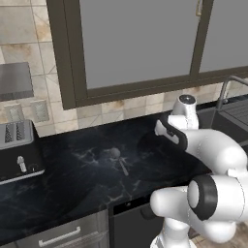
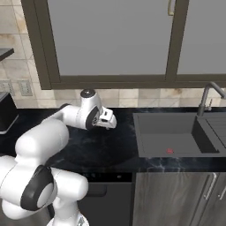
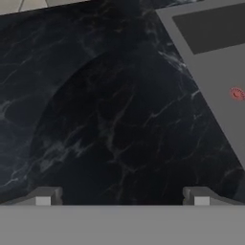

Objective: Take the fork and place it on the left side of the plate. Then take the spoon and place it on the right side of the plate. Make sure they're directly next to the plate.

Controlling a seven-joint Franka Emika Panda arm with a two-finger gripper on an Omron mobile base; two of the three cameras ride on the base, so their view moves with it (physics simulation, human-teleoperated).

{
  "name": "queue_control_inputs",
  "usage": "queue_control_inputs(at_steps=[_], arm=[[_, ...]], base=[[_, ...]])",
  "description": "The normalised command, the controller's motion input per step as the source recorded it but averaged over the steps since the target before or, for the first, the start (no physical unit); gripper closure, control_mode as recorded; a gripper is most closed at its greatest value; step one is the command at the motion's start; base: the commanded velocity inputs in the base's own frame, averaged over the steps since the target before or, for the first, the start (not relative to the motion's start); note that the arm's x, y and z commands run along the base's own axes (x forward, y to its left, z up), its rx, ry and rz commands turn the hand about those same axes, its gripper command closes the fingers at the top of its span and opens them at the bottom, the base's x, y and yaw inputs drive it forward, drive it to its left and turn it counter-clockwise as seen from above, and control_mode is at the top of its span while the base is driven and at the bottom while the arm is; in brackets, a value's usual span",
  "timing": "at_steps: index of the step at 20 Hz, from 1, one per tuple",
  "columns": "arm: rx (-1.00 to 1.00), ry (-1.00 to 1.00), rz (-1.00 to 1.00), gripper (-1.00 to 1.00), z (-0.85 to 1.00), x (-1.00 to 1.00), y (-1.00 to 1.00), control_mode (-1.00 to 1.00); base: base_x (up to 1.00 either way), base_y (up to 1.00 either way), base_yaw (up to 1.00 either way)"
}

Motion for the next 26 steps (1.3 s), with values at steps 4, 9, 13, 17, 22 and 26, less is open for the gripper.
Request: queue_control_inputs(at_steps=[4, 9, 13, 17, 22, 26], arm=[[0.00, 0.04, 0.00, -1.00, -0.33, 0.21, 0.67, -1.00], [0.02, 0.09, 0.00, -1.00, -0.49, 0.26, 0.92, -1.00], [0.08, 0.12, 0.01, -1.00, -0.36, 0.01, 0.90, -1.00], [0.11, 0.08, 0.02, -1.00, 0.00, 0.00, 0.63, -1.00], [0.06, 0.07, 0.02, -1.00, 0.00, -0.23, 0.52, -1.00], [0.01, 0.09, 0.00, -1.00, -0.25, -0.09, 0.66, -1.00]], base=[[0.00, 0.00, 0.00], [0.00, 0.00, 0.00], [0.00, 0.00, 0.00], [0.00, 0.00, 0.00], [0.00, 0.00, 0.00], [0.00, 0.00, 0.00]])
